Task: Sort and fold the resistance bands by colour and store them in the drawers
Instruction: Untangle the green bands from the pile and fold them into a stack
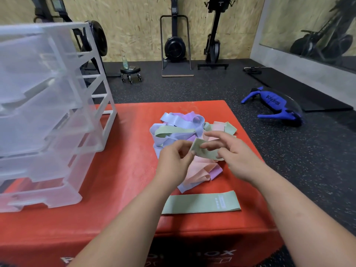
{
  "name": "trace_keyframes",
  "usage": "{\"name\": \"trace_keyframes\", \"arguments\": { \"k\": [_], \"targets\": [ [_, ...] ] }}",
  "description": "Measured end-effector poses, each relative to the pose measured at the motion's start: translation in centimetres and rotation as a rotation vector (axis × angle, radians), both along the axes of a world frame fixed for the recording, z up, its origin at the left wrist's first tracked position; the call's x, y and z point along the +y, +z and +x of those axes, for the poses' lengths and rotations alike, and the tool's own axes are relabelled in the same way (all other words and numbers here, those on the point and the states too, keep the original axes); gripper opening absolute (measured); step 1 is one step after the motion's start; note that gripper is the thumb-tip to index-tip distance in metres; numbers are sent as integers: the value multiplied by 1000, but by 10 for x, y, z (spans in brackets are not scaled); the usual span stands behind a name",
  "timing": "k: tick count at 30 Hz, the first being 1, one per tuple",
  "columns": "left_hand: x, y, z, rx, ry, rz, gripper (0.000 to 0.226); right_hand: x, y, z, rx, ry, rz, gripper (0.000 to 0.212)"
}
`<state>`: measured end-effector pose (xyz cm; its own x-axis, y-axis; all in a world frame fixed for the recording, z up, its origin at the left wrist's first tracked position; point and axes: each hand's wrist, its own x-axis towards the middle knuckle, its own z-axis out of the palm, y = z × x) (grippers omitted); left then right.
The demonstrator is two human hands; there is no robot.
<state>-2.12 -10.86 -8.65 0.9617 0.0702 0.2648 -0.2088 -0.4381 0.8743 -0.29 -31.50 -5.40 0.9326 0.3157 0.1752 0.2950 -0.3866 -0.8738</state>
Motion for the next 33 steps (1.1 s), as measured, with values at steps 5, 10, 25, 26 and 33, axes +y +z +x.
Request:
{"name": "trace_keyframes", "arguments": {
  "k": [5,10,25,26,33],
  "targets": [
    [15,0,2,104,-10,-206,15,-5,-15,9,-126,-96,-215,41],
    [25,3,-1,125,-97,-227,18,6,-13,10,-213,-72,-334,41],
    [37,10,-9,-54,-33,-69,11,14,-21,16,-243,-78,-499,24],
    [38,12,-9,-72,-12,-90,11,8,-23,18,-240,-100,-547,20],
    [49,17,-12,-80,104,-260,12,-30,-25,26,-210,-226,-648,11]
  ]
}}
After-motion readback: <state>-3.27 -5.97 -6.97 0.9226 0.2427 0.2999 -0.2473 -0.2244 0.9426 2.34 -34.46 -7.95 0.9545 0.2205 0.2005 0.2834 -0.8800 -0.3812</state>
